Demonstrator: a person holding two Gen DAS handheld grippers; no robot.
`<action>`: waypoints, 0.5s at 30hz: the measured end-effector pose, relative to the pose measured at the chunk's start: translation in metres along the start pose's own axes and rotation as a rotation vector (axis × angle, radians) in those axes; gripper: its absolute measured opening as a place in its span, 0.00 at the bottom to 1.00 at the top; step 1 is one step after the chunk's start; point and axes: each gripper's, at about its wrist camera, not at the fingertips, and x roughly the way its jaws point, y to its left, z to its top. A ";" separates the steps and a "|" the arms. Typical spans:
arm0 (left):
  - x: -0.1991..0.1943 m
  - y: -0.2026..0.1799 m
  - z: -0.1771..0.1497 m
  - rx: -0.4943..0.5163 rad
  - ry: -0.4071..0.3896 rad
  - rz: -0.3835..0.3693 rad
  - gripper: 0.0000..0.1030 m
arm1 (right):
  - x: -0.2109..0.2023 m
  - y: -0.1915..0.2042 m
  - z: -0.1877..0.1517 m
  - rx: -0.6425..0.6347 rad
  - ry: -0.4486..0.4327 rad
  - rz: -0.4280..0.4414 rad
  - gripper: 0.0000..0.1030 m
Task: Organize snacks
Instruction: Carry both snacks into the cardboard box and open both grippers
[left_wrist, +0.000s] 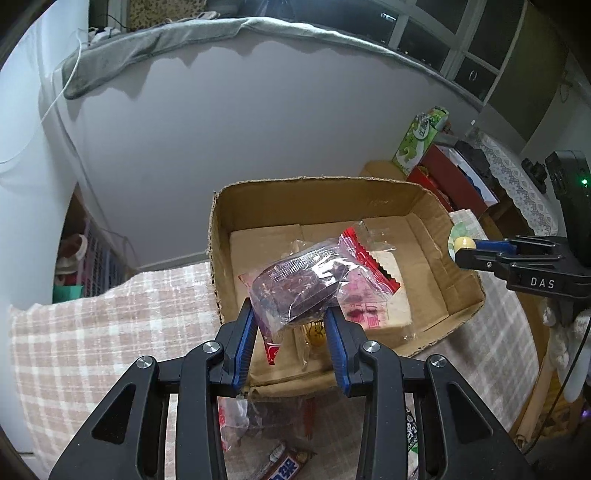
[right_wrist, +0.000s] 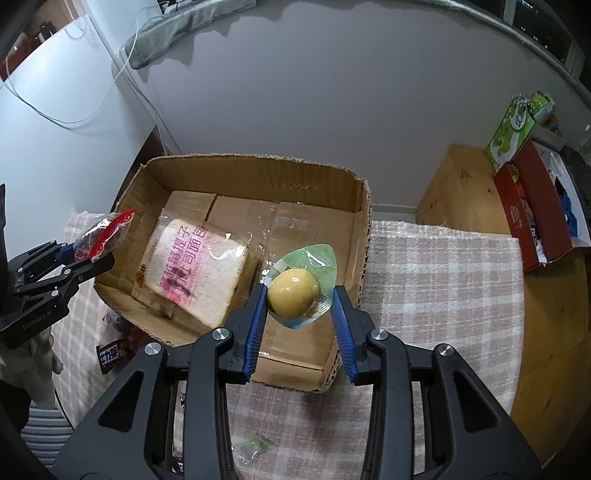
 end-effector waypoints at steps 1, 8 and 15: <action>0.001 0.000 0.000 0.002 0.004 -0.001 0.34 | 0.001 0.000 0.000 0.001 0.003 0.000 0.36; 0.006 0.001 0.002 -0.007 0.035 0.011 0.47 | 0.004 -0.001 0.002 0.001 0.006 -0.004 0.67; -0.002 0.000 0.001 0.001 0.019 0.010 0.47 | -0.002 0.004 0.003 -0.007 -0.006 -0.004 0.69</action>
